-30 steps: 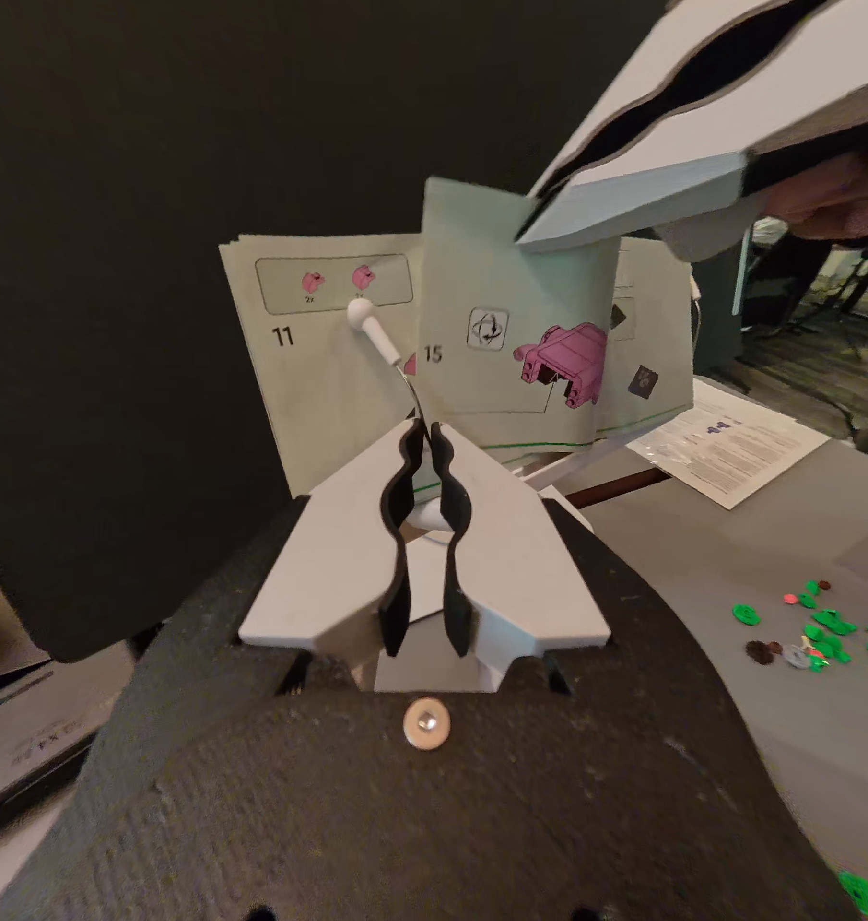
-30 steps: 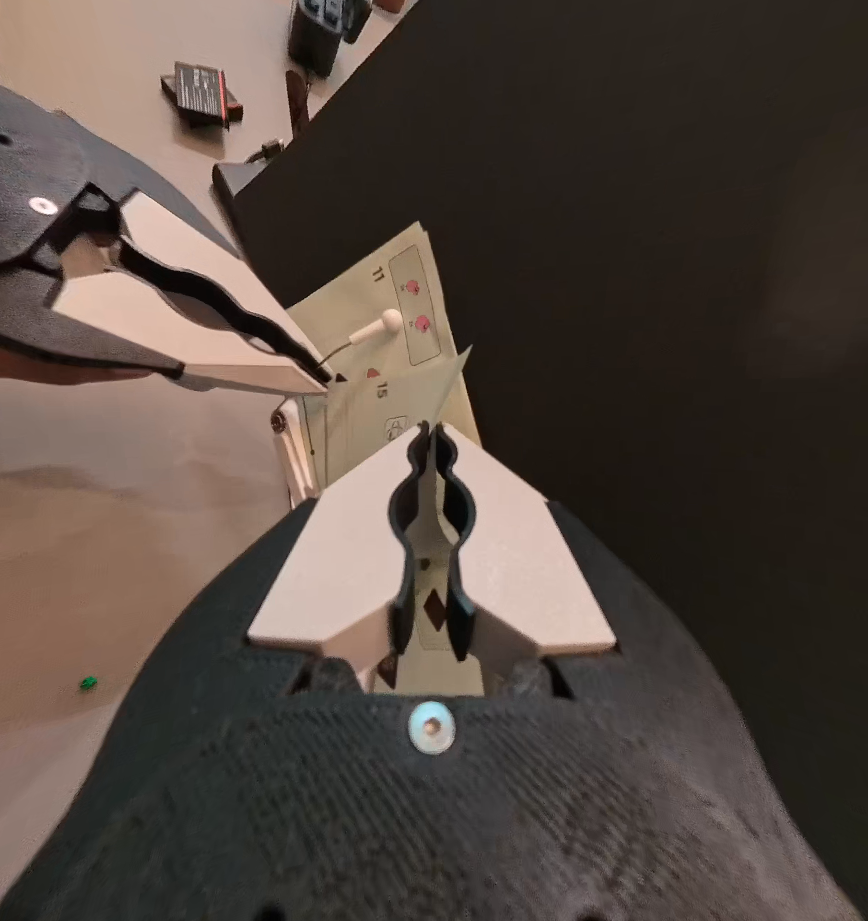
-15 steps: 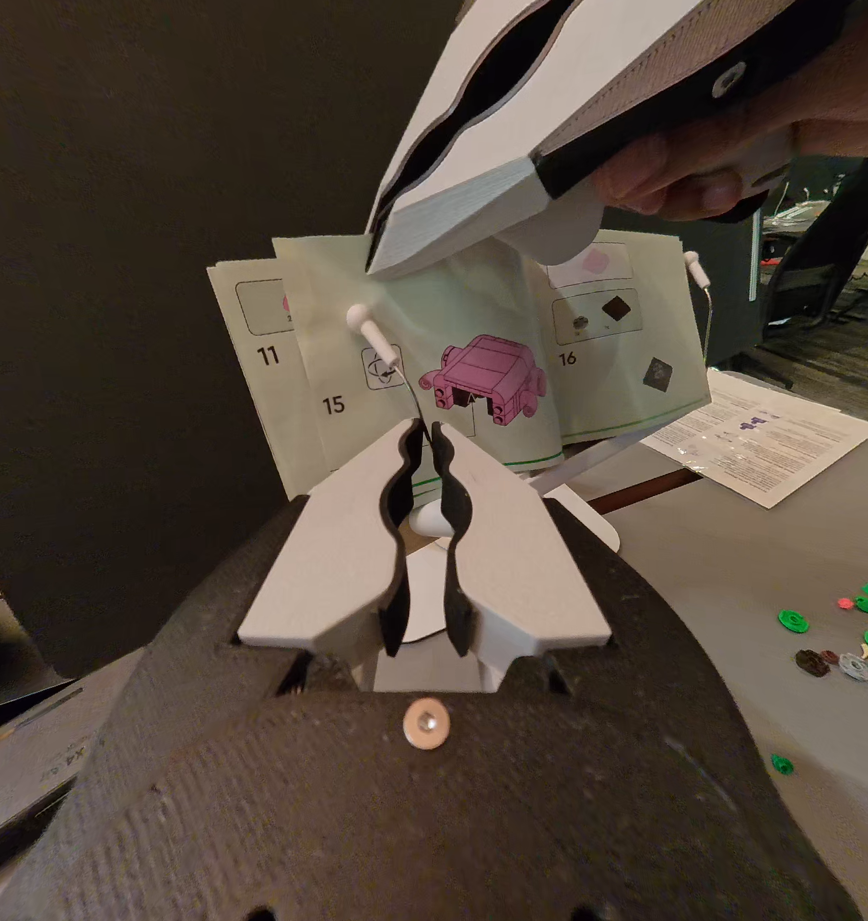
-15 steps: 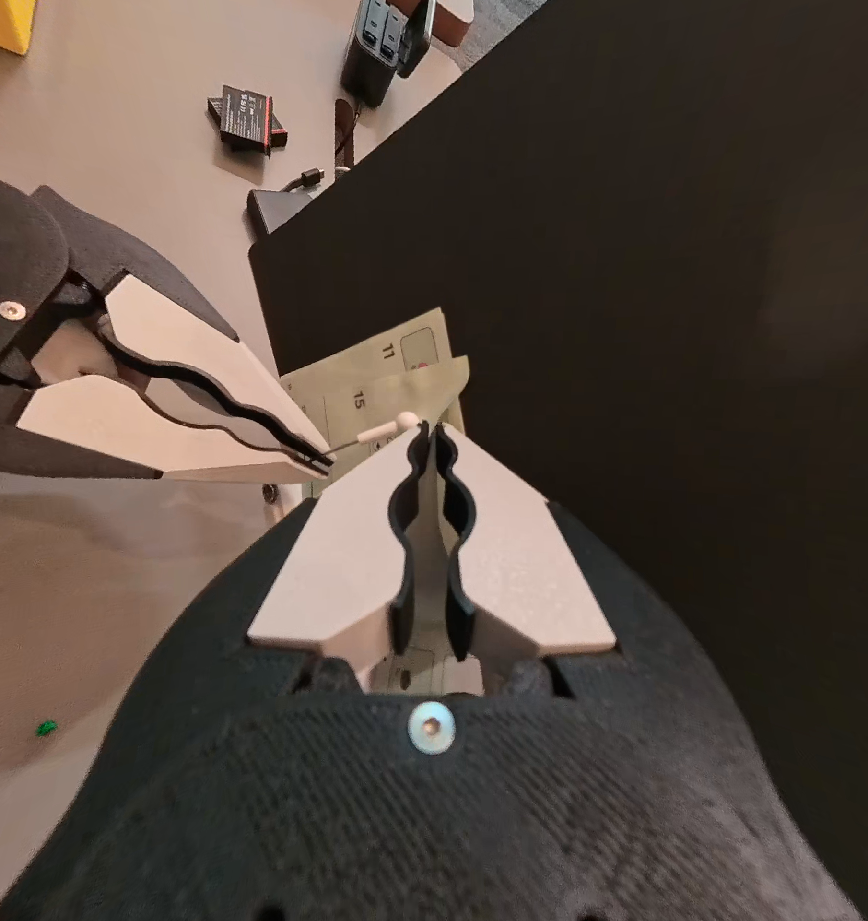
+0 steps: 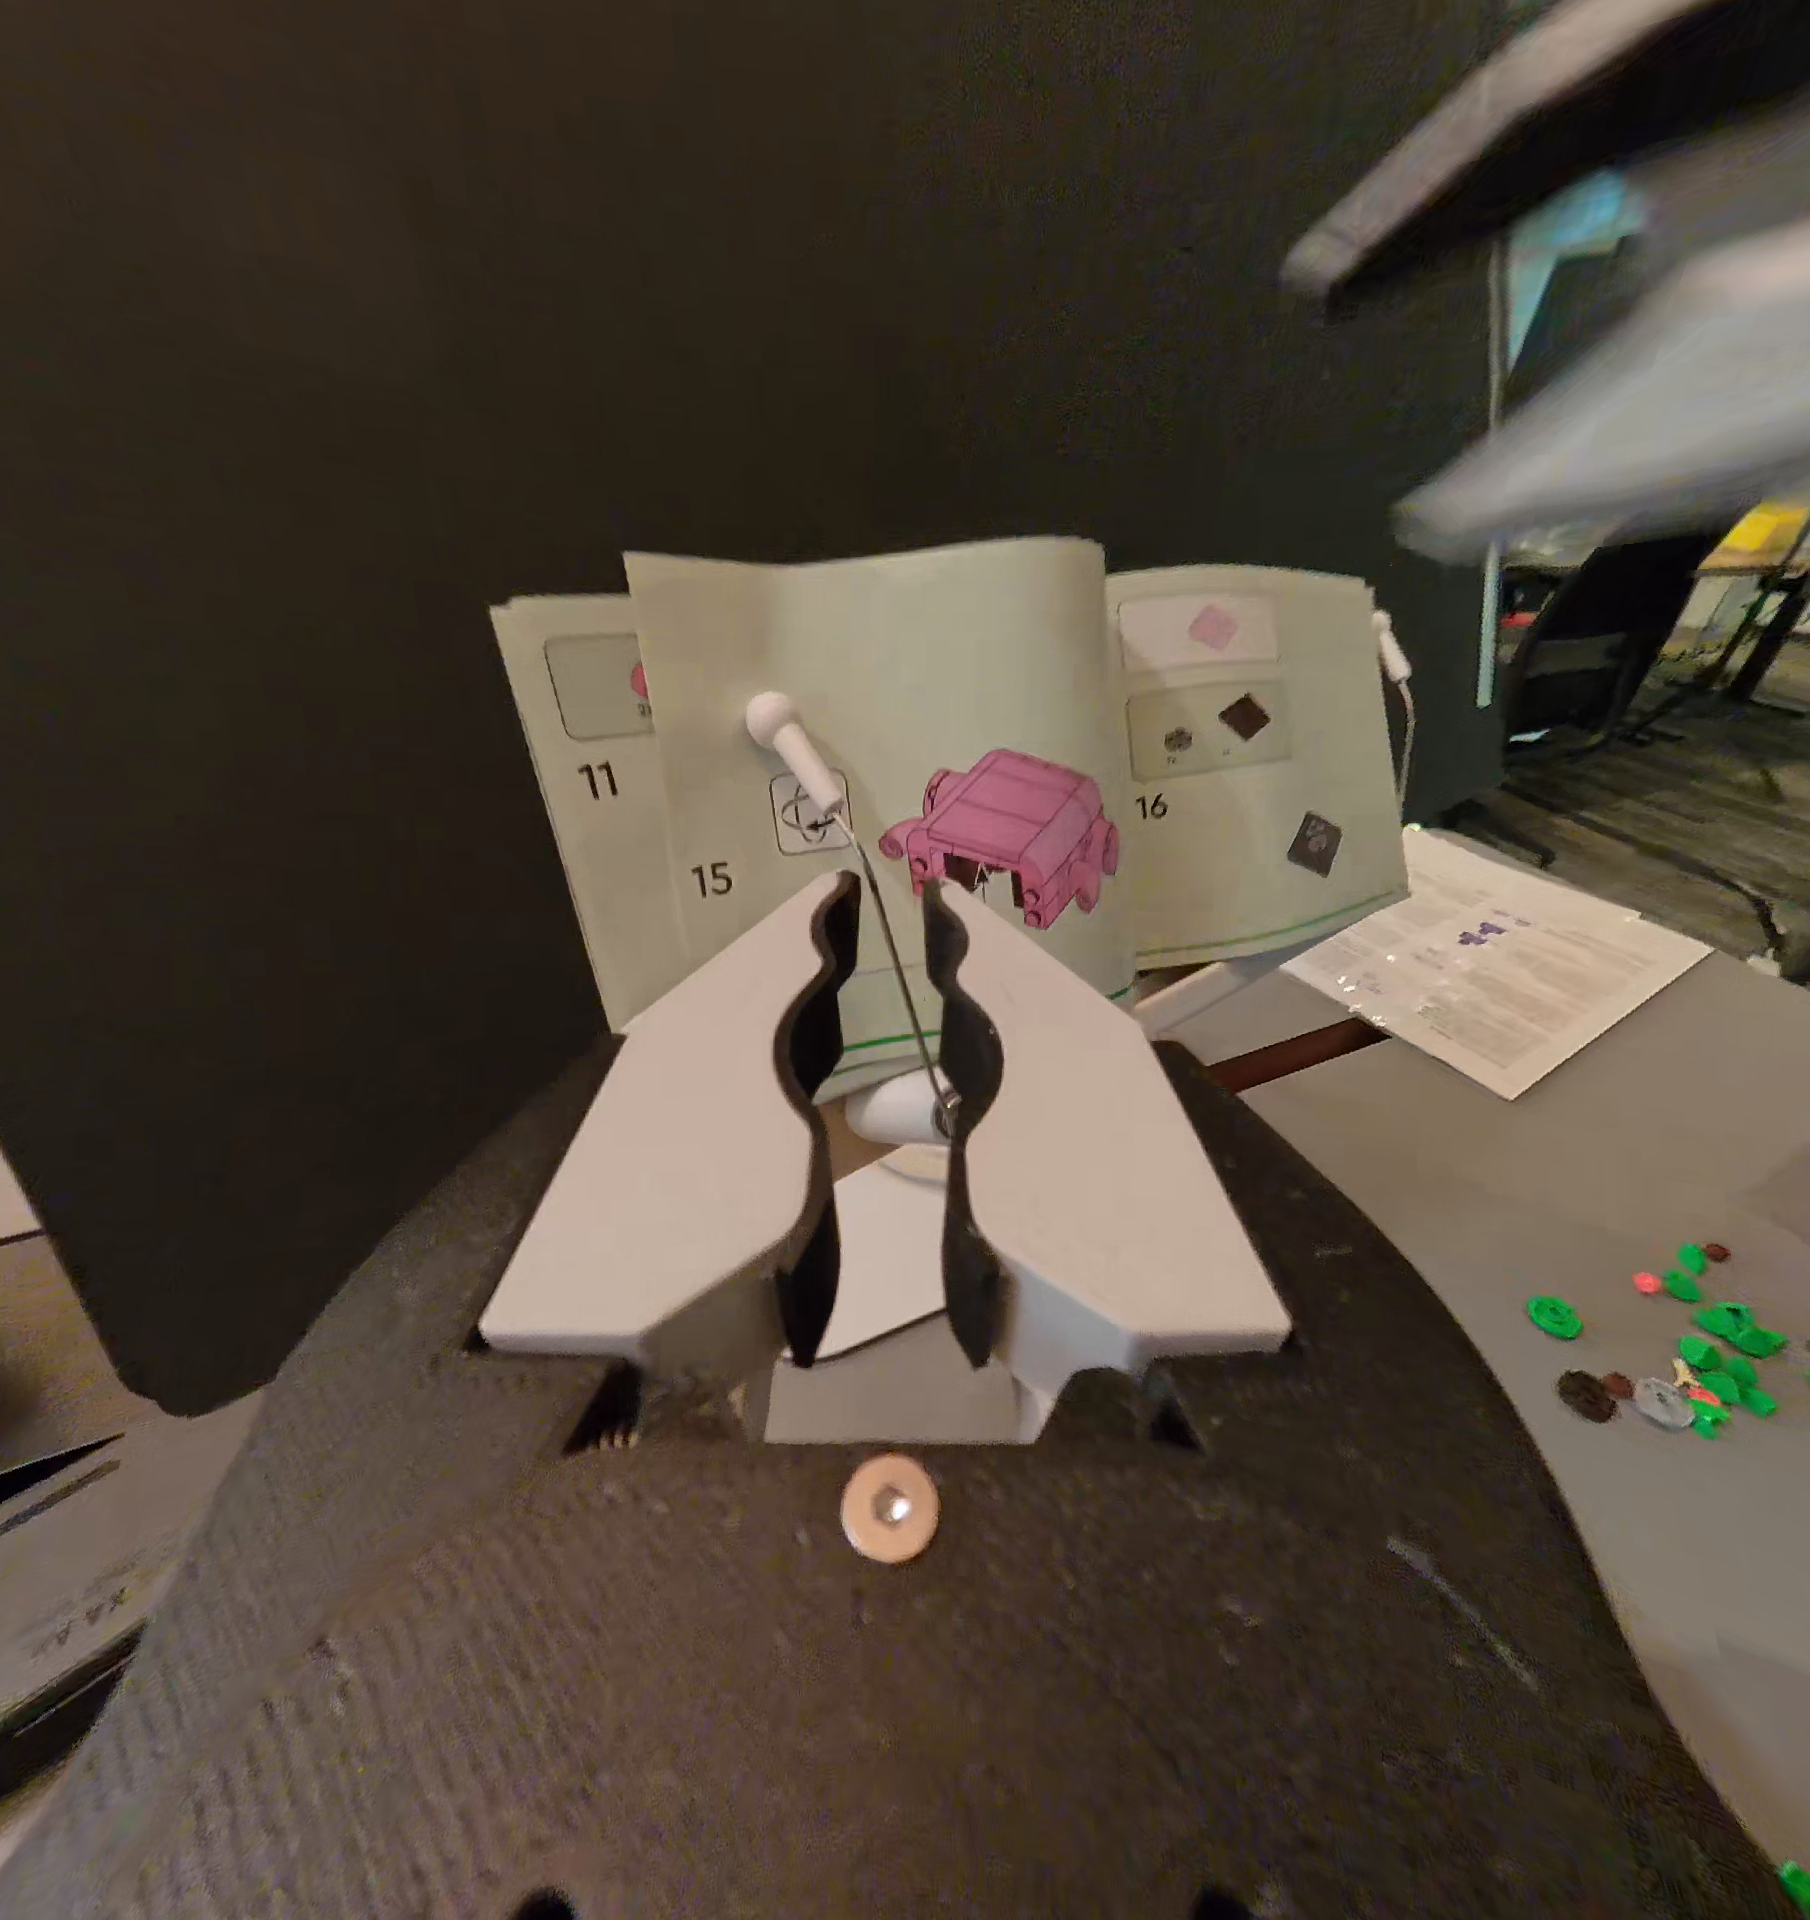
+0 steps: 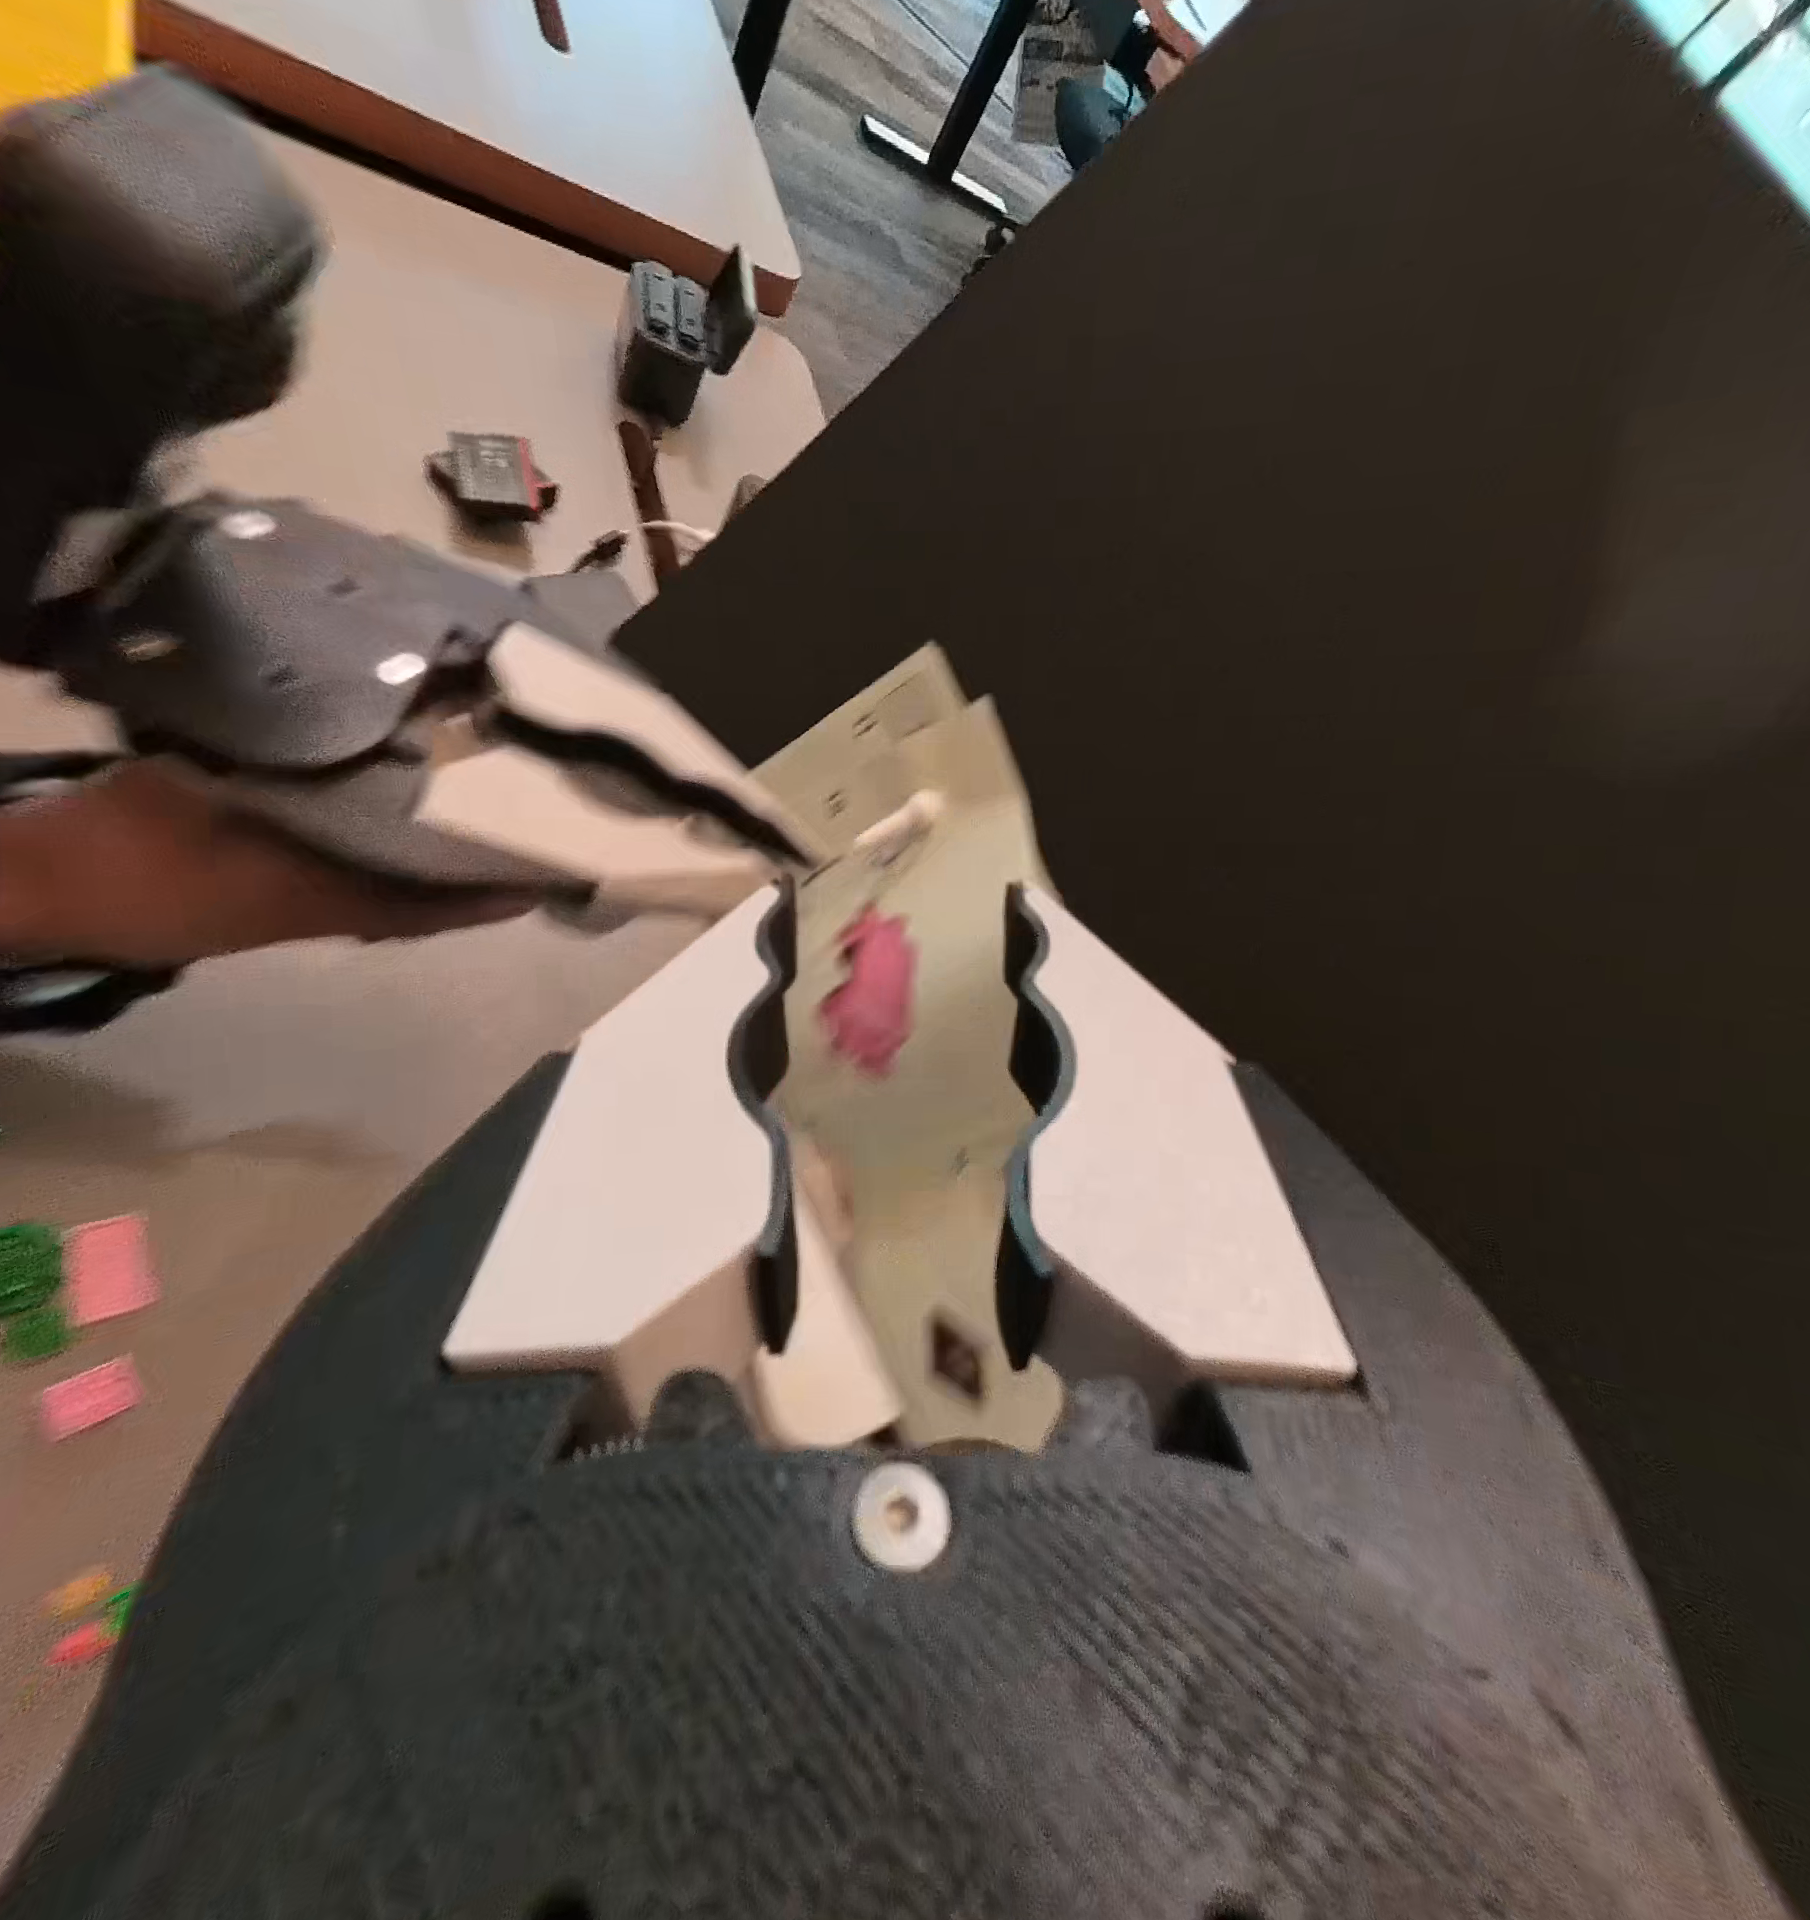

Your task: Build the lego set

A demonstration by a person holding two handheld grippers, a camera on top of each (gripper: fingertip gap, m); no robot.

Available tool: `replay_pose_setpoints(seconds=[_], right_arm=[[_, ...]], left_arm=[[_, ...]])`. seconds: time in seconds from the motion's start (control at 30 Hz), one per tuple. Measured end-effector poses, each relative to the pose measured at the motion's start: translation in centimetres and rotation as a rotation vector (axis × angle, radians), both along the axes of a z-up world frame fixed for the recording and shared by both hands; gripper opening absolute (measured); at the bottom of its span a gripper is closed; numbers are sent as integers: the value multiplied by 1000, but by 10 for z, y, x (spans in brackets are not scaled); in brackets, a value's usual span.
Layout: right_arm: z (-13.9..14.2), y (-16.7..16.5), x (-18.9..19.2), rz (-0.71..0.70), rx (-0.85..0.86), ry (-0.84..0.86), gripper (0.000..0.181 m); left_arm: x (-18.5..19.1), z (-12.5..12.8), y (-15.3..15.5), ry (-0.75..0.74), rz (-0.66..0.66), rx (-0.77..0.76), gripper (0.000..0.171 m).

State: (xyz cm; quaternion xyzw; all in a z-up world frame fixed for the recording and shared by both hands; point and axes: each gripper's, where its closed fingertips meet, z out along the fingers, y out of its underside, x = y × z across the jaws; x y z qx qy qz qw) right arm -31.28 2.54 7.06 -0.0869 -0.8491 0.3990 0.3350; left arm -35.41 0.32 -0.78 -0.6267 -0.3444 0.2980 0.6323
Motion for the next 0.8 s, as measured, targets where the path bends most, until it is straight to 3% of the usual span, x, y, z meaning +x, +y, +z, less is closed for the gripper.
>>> replay_pose_setpoints(seconds=[0.2,0.33,0.53,0.67,0.73,0.8], right_arm=[[-39,46,160,-64,-67,-155,54],[-80,44,268,-94,-252,-297,59],[-171,46,339,-340,-327,-374,67],[-219,35,369,-379,-205,-381,75],[-233,39,372,-420,-147,-330,77],[-238,35,375,-437,-213,-325,77]], left_arm=[[7,17,-6,-9,-31,55,7],[13,27,-11,-19,-46,84,6],[58,43,-11,-6,-116,87,11],[126,6,22,-122,-369,26,17],[156,-25,22,-145,-416,-71,18],[189,-49,17,-137,-474,-123,18]])
